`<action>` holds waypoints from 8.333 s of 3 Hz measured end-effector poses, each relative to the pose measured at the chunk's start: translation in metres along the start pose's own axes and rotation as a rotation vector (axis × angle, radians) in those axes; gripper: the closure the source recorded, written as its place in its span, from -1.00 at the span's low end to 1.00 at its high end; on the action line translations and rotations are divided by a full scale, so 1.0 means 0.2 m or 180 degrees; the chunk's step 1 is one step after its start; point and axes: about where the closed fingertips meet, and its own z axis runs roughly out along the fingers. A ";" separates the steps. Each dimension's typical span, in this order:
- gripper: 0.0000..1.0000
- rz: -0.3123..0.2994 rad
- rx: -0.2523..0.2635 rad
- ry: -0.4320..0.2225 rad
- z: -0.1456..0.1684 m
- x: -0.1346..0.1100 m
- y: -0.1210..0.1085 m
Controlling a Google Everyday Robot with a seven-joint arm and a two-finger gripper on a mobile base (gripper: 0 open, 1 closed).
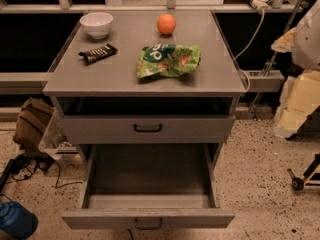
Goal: Close middle drawer
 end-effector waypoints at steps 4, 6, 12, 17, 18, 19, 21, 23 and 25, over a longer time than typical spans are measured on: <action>-1.00 0.0046 -0.0417 -0.0165 0.38 0.06 0.12; -1.00 0.0135 -0.0855 -0.0435 0.72 0.09 0.42; -1.00 0.0465 -0.2171 -0.1152 1.60 0.12 0.99; -1.00 0.0603 -0.2683 -0.1431 2.12 0.22 1.32; -1.00 0.0624 -0.2786 -0.1484 2.25 0.20 1.35; -1.00 0.0614 -0.2809 -0.1604 2.48 0.15 1.35; -1.00 0.0733 -0.2080 -0.1632 2.70 0.12 1.21; -1.00 0.0779 -0.1818 -0.1620 2.75 0.09 1.11; -1.00 0.0683 -0.1766 -0.1850 2.83 -0.11 0.65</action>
Offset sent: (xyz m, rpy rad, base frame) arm -0.0034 0.0087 -0.0619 0.0334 0.1161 0.0199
